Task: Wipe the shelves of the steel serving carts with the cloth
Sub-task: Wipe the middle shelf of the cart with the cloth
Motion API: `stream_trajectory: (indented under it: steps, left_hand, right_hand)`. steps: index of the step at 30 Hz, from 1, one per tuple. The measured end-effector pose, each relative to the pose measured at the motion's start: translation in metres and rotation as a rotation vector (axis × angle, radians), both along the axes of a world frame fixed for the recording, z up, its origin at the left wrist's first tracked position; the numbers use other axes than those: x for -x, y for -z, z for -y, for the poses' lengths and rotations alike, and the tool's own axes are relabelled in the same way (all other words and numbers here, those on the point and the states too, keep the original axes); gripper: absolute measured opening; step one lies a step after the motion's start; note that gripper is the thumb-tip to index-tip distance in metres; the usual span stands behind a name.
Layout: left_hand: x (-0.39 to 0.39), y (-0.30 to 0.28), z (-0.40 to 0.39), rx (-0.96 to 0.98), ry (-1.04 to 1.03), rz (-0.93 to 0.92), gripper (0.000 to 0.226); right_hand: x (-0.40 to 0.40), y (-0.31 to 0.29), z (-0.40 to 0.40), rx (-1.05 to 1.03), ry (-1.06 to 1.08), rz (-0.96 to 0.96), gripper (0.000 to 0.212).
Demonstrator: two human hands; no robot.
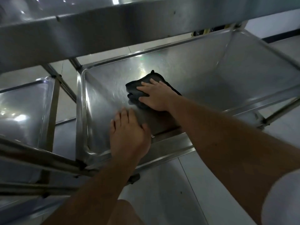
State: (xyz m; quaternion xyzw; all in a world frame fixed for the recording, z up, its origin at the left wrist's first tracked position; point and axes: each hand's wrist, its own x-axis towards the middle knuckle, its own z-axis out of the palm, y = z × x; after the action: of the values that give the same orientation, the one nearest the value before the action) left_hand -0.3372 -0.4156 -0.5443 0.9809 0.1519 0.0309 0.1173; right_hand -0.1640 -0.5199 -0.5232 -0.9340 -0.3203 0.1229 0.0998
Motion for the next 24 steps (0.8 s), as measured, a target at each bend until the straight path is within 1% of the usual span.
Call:
stream_trajectory:
  steps: [5,7,11,15,17,19,20,22,24]
  left_hand:
    - [-0.003,0.001,0.001,0.015,-0.038,0.036,0.077]
    - [-0.005,0.002,-0.001,0.011,-0.039,0.030,0.077]
    - [-0.004,0.003,-0.005,0.007,-0.049,0.018,0.072]
    - [-0.005,0.003,-0.006,-0.022,-0.052,-0.003,0.066]
    - [-0.006,0.004,-0.007,-0.034,-0.056,-0.013,0.065]
    - [-0.006,0.004,-0.005,-0.036,-0.071,-0.016,0.065]
    - [-0.007,0.004,-0.003,-0.038,-0.085,-0.012,0.065]
    - [-0.009,0.002,0.000,-0.035,-0.112,0.000,0.062]
    - [-0.010,0.001,0.003,-0.033,-0.125,0.003,0.059]
  right_hand:
    - [0.008,0.001,0.025,-0.031,-0.111,0.032,0.064]
    - [0.009,0.005,0.040,-0.044,-0.105,0.049,0.065]
    - [-0.009,0.012,0.093,-0.052,0.038,0.084,0.066]
    - [-0.054,0.017,0.197,-0.040,0.251,0.104,0.062]
    - [-0.073,0.017,0.256,-0.014,0.403,0.083,0.069]
    - [-0.082,0.017,0.291,0.066,0.482,0.052,0.081]
    - [-0.083,0.017,0.293,0.092,0.489,0.046,0.084]
    - [-0.070,0.014,0.271,0.074,0.439,0.050,0.088]
    - [-0.040,0.012,0.230,0.030,0.281,0.101,0.084]
